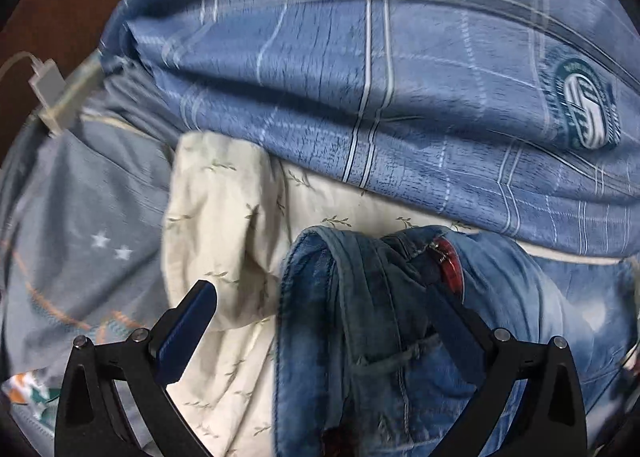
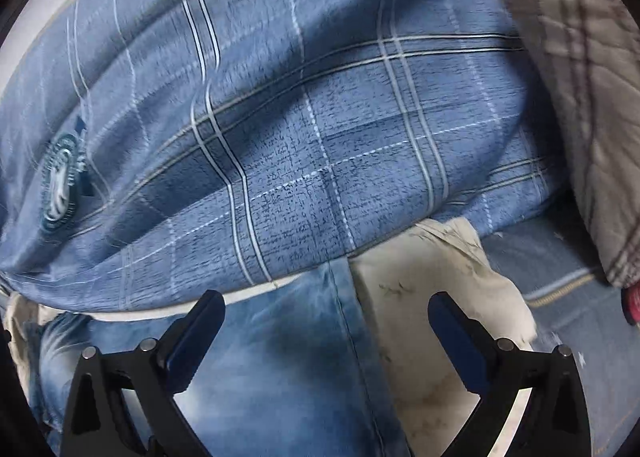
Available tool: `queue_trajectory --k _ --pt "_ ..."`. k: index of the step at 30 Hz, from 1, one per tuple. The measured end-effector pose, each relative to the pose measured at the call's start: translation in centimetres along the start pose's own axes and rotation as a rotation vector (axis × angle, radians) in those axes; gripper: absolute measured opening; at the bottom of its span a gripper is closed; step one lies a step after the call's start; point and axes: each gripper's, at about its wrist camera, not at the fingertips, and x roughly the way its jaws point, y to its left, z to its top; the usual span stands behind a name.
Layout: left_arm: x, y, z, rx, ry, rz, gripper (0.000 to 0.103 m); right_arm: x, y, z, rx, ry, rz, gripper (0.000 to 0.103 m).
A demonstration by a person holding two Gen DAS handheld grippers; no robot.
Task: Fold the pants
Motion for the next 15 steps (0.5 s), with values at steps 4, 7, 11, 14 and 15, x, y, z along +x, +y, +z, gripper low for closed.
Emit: queue_trajectory --k 4,7,11,14,15 --pt "2.7 -0.5 1.0 -0.025 0.064 -0.031 0.103 2.0 0.1 -0.1 -0.01 0.033 -0.011 0.103" --pt "4.8 -1.2 1.6 -0.05 0.107 -0.051 0.103 3.4 0.1 -0.3 0.001 0.048 -0.012 0.103" --pt "6.8 -2.3 1.7 -0.08 0.126 -0.104 0.099 5.3 0.1 -0.7 0.003 0.078 -0.012 0.102" --pt "8.2 -3.6 1.5 -0.057 0.142 -0.072 0.076 6.0 0.3 -1.0 -0.007 0.084 0.008 0.093" --pt "8.7 -3.7 1.6 -0.054 0.14 -0.046 0.069 6.1 0.4 -1.1 -0.005 0.086 0.025 0.08"
